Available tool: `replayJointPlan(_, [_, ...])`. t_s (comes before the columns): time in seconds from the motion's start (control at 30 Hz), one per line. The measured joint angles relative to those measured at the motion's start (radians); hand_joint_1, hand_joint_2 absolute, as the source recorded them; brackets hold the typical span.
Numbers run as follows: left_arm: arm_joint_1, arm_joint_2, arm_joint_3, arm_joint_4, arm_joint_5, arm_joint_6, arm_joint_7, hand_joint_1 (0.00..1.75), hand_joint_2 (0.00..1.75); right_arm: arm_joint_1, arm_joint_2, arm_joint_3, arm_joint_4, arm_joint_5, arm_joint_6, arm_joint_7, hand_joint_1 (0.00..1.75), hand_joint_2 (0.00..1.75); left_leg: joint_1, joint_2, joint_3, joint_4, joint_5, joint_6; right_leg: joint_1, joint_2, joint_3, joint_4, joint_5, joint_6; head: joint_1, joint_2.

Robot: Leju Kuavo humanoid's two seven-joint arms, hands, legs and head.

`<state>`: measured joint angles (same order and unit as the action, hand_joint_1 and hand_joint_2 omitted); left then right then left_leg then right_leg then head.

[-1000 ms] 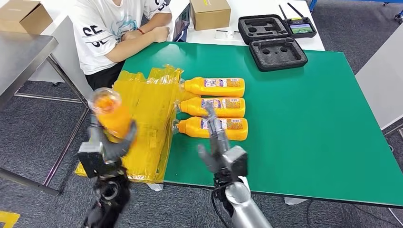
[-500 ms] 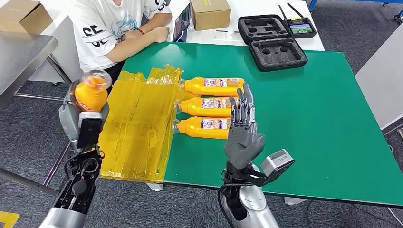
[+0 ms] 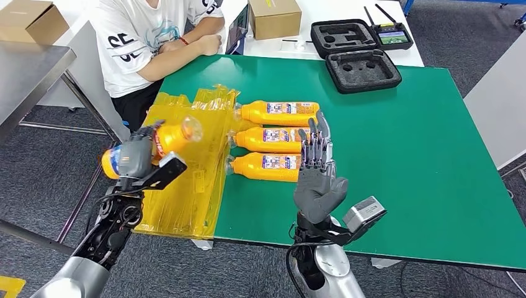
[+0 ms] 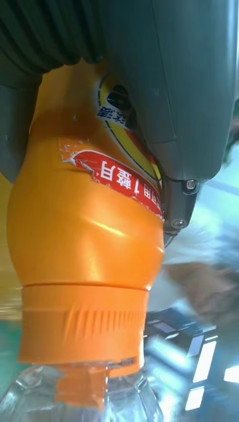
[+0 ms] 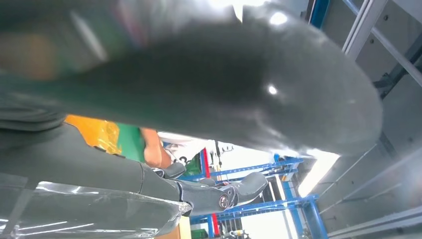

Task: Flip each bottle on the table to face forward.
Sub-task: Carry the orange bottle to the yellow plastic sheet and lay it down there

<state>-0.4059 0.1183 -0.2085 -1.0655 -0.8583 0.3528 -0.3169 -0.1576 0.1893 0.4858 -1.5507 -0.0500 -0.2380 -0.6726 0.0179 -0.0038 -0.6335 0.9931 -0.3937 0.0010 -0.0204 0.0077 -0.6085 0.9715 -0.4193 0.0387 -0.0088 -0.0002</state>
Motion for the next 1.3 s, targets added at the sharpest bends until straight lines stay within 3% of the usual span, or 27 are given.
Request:
replayJointPlan(0.27, [-0.058,0.024,-0.119,0.082,-0.044,-0.199,0.000,1.75,1.75,-0.008,0.000,-0.010,0.058,-0.016,0.027,-0.006,0.00,0.00,0.000,0.000,0.000,0.000,0.000,0.000,0.000,0.000,0.000,0.000,0.000,0.000,0.000,0.000])
replayJointPlan(0.57, [-0.165,0.043,-0.196,0.190,0.008,-0.402,-0.070,1.75,1.75,-0.008,0.000,-0.019,0.096,-0.025,0.028,0.000,0.00,0.00,0.000,0.000,0.000,0.000,0.000,0.000,0.000,0.000,0.000,0.000,0.000,0.000,0.000,0.000])
replayJointPlan(0.93, [-0.206,0.086,-0.267,0.239,-0.040,-0.464,-0.049,1.75,1.75,-0.014,-0.004,-0.022,0.133,-0.064,0.071,0.013,0.00,0.00,0.000,0.000,0.000,0.000,0.000,0.000,0.000,0.000,0.000,0.000,0.000,0.000,0.000,0.000])
replayJointPlan(1.3, [-0.147,0.176,-0.290,0.207,-0.151,-0.491,0.017,1.75,1.75,0.004,-0.009,-0.022,0.162,-0.091,0.117,0.028,0.00,0.00,0.000,0.000,0.000,0.000,0.000,0.000,0.000,0.000,0.001,0.000,0.000,0.000,0.000,0.000])
